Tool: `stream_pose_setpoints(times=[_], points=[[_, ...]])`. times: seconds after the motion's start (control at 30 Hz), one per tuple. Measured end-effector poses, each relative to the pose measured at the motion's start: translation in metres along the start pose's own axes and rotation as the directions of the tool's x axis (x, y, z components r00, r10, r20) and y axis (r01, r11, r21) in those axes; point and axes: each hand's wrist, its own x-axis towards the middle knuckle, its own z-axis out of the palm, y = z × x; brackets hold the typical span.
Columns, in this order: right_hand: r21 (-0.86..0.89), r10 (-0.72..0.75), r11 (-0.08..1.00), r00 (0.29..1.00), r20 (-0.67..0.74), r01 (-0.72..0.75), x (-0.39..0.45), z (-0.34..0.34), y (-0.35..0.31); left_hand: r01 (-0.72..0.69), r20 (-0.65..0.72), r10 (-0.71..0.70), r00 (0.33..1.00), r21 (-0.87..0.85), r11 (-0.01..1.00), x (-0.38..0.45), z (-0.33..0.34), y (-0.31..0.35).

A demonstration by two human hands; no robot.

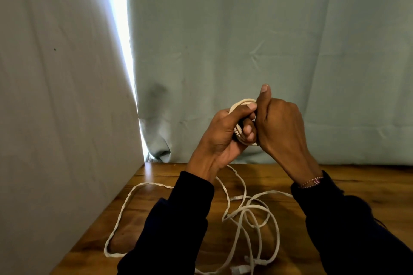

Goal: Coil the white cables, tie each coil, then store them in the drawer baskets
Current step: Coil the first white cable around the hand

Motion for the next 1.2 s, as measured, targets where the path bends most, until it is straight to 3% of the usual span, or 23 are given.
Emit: stream_pose_setpoints(times=[0.07,0.1,0.2,0.37,0.43,0.53,0.63,0.73,0.8,0.87,0.93,1.0,1.1,1.2], points=[[0.006,0.007,1.0,1.0,0.012,-0.007,0.004,0.004,0.009,-0.005,-0.064,0.011,0.998,0.089,0.996,0.001,0.001,-0.001],[0.003,0.001,1.0,1.0,0.015,-0.001,0.005,0.004,0.013,-0.033,-0.101,0.056,0.993,0.218,0.975,0.003,-0.002,-0.002],[0.0,-0.043,0.999,0.995,0.09,0.043,0.006,0.002,0.018,-0.088,-0.084,0.174,0.981,0.609,0.789,0.002,-0.016,0.003],[-0.014,-0.265,0.958,0.907,0.328,0.285,0.004,-0.009,0.015,-0.065,0.102,-0.031,0.994,0.813,0.578,-0.006,-0.03,0.024],[-0.014,-0.28,0.951,0.876,0.393,0.31,0.001,-0.012,0.01,-0.032,0.145,-0.125,0.981,0.771,0.636,-0.008,-0.037,0.027],[-0.011,-0.327,0.937,0.884,0.334,0.35,-0.001,-0.006,0.011,0.021,0.203,-0.179,0.963,0.606,0.795,-0.009,-0.041,0.024],[0.214,-0.207,0.964,0.947,0.245,0.155,-0.001,-0.008,0.007,0.021,0.212,-0.124,0.969,0.43,0.903,-0.008,-0.039,0.022],[0.348,-0.088,0.937,0.979,0.185,0.019,0.0,-0.011,0.004,0.01,0.194,-0.08,0.978,0.341,0.94,-0.008,-0.032,0.022],[0.375,-0.003,0.924,0.979,0.203,-0.075,0.002,-0.011,0.003,0.009,0.169,-0.067,0.983,0.322,0.947,-0.007,-0.028,0.02],[0.406,0.115,0.881,0.943,0.313,-0.242,0.004,-0.011,0.004,-0.001,0.116,-0.044,0.992,0.367,0.93,-0.004,-0.023,0.015],[0.504,0.206,0.741,0.865,0.457,-0.443,0.007,-0.013,0.007,-0.019,0.073,-0.015,0.997,0.436,0.9,-0.001,-0.02,0.01],[0.594,0.195,0.541,0.776,0.6,-0.596,0.01,-0.019,0.011,-0.03,0.045,0.008,0.999,0.511,0.859,0.003,-0.021,0.007],[0.621,0.091,0.319,0.676,0.731,-0.716,0.011,-0.023,0.015,-0.018,-0.006,0.027,1.0,0.601,0.799,0.005,-0.023,0.005],[0.603,0.043,0.202,0.622,0.782,-0.772,0.01,-0.021,0.016,-0.021,-0.039,0.065,0.997,0.683,0.73,0.007,-0.028,0.003]])
